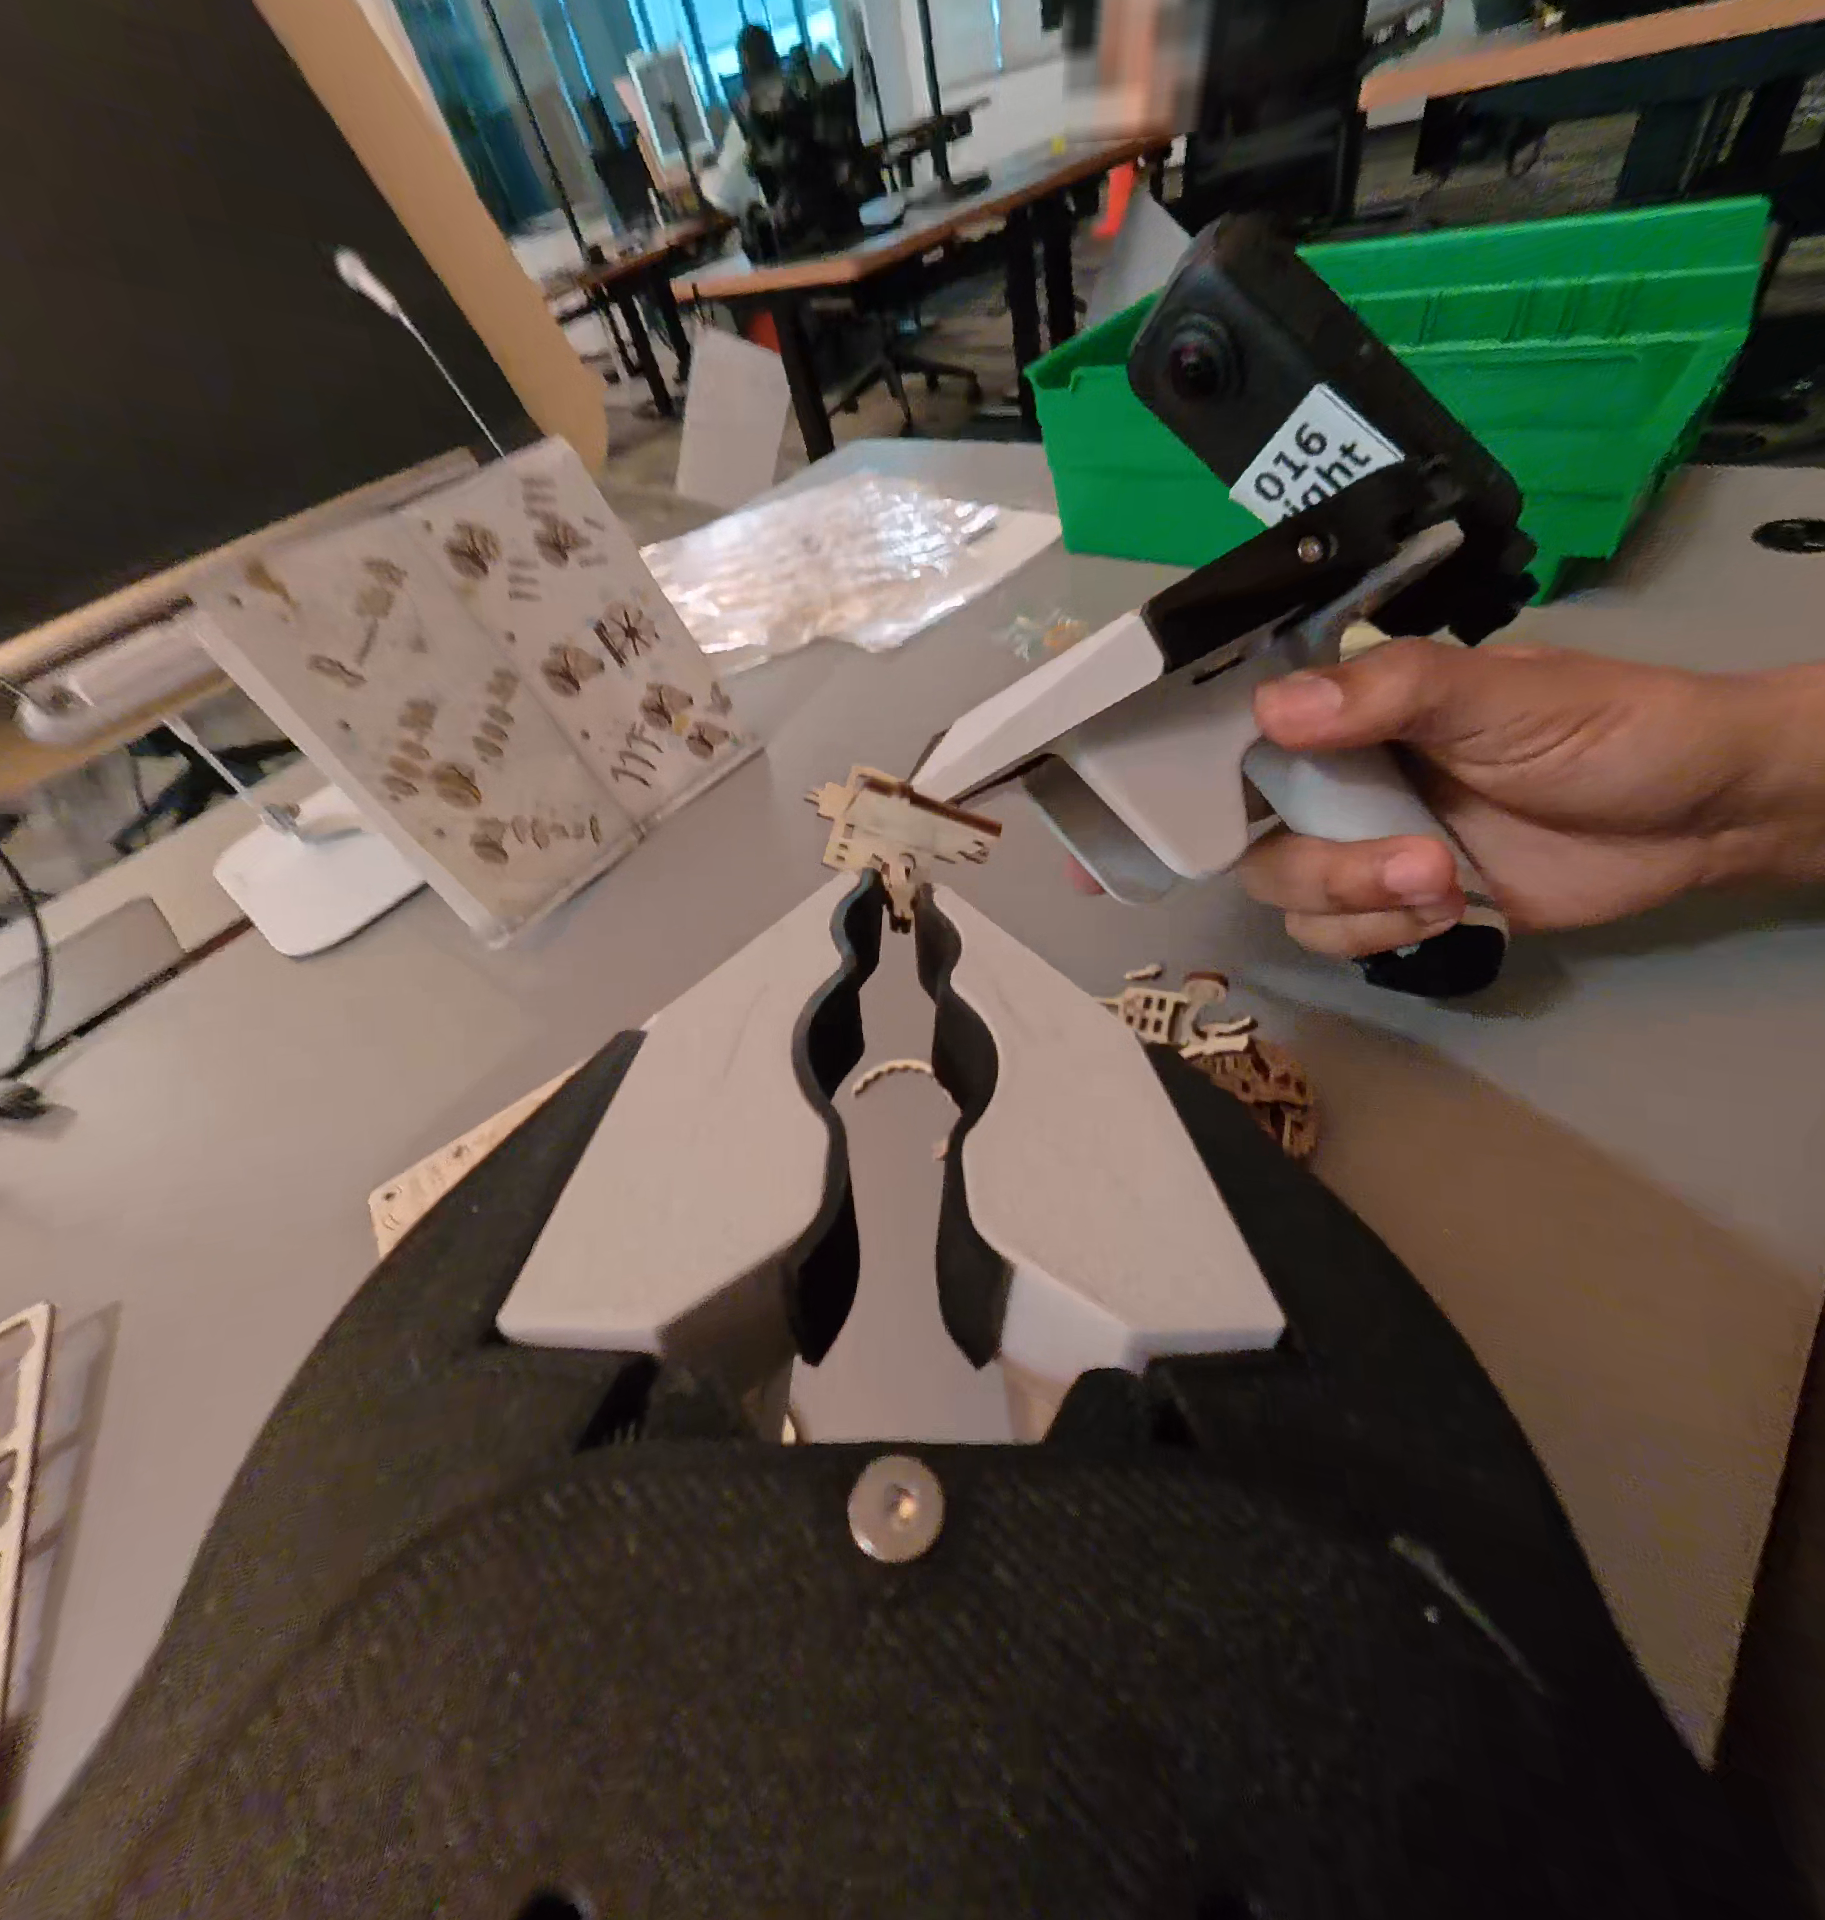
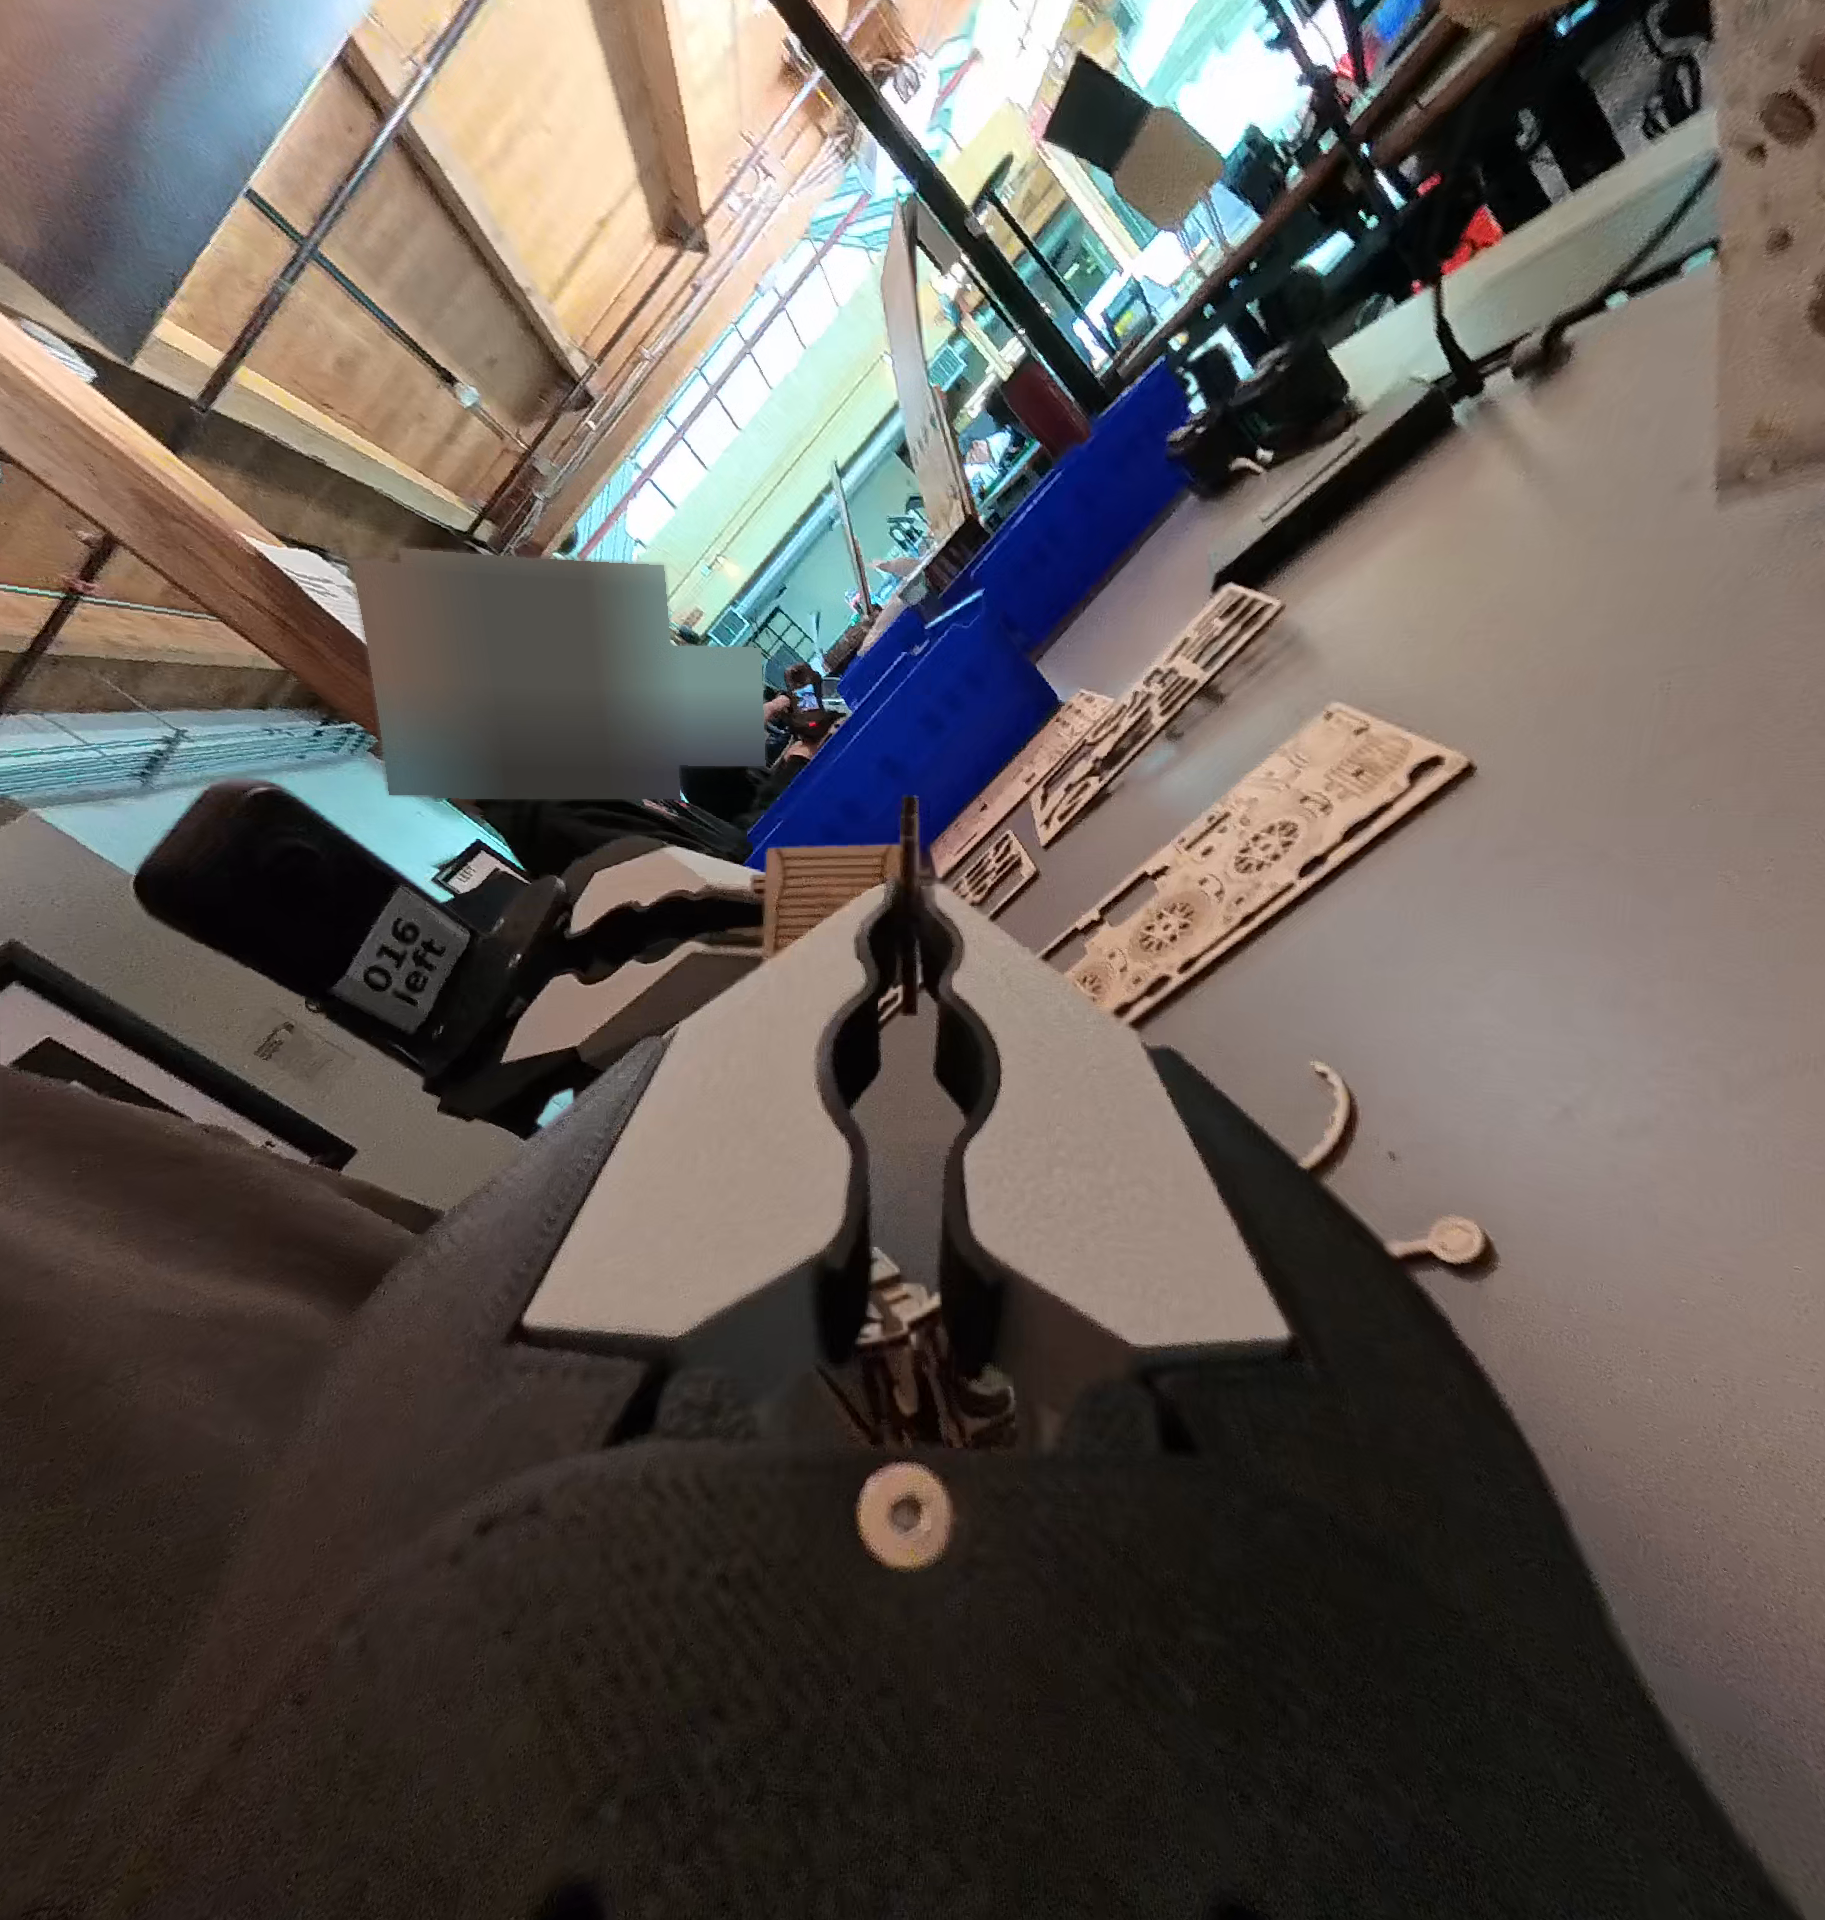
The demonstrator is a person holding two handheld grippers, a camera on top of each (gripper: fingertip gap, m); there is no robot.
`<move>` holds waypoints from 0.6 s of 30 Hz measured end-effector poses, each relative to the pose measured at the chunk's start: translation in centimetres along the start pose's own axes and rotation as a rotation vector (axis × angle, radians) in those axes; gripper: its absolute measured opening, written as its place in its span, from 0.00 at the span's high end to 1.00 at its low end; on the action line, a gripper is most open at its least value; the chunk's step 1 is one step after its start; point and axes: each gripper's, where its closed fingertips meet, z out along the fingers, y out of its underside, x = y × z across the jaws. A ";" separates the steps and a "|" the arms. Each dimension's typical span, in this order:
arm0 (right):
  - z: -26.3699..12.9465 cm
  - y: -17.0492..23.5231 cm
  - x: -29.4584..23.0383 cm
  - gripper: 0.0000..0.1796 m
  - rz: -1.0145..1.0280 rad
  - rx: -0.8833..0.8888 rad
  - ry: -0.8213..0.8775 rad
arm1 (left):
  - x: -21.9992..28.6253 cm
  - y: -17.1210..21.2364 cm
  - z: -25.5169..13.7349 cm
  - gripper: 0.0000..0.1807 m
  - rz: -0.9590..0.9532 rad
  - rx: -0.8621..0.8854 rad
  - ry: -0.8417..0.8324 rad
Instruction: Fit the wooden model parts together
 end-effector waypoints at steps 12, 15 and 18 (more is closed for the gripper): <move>-0.1 -0.7 -1.4 0.99 -0.120 0.026 -0.027 | -0.3 -1.4 -0.8 0.98 0.078 0.065 -0.074; 0.0 -0.6 -1.3 0.99 -0.155 0.021 -0.011 | -0.5 -1.1 -0.7 0.98 0.061 0.059 -0.069; 0.0 -0.7 -1.2 0.99 -0.179 0.023 0.003 | -0.5 -0.9 -0.6 0.98 0.062 0.052 -0.066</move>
